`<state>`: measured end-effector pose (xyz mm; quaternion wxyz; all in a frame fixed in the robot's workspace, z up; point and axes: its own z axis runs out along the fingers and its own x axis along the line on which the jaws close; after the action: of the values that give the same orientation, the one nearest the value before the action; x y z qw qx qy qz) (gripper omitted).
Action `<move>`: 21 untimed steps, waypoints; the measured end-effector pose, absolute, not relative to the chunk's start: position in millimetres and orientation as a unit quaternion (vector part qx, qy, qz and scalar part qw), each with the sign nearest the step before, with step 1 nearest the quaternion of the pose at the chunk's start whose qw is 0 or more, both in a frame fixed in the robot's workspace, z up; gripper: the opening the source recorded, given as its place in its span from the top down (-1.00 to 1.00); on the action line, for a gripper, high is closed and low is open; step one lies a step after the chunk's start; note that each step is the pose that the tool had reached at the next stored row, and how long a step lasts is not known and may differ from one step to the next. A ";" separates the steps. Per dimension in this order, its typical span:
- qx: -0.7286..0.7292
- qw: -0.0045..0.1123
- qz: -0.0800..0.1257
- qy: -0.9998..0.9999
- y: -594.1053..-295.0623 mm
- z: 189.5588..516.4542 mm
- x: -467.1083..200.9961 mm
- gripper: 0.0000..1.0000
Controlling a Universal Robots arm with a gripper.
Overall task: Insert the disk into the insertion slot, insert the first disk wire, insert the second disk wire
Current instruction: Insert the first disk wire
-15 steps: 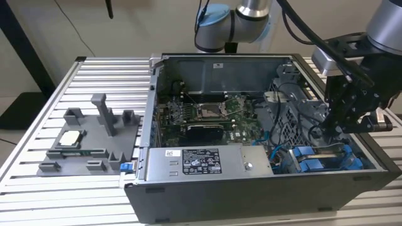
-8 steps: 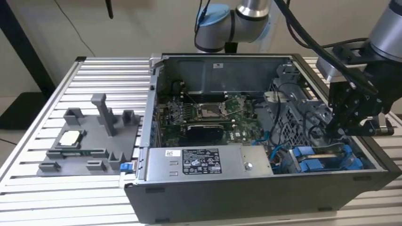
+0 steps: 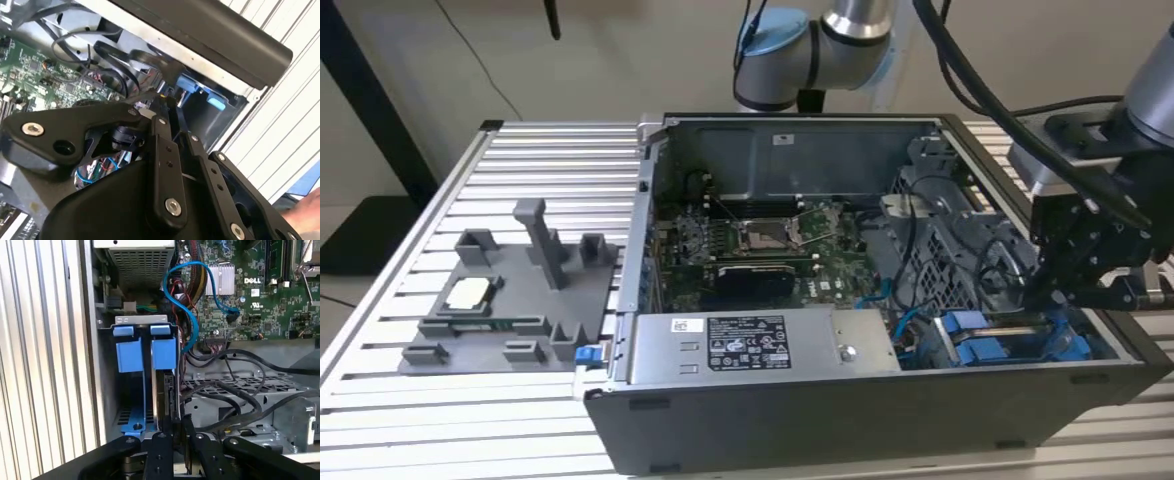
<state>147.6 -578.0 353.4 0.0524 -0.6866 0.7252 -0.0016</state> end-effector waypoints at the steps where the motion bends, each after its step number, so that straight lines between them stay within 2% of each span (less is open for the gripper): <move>1: -0.687 0.052 -0.002 0.725 -579.2 353.3 144.3 0.62; 3: -0.687 0.054 -0.005 0.725 -579.4 353.0 136.8 0.62; 8: -0.689 0.078 -0.031 0.720 -579.5 351.9 133.3 0.62; 13: -0.691 0.079 -0.041 0.718 -578.6 347.8 127.4 0.62; 21: -0.694 0.097 -0.058 0.711 -571.1 339.8 122.5 0.62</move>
<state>122.5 -571.1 339.8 0.0967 -0.6942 0.7108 -0.0585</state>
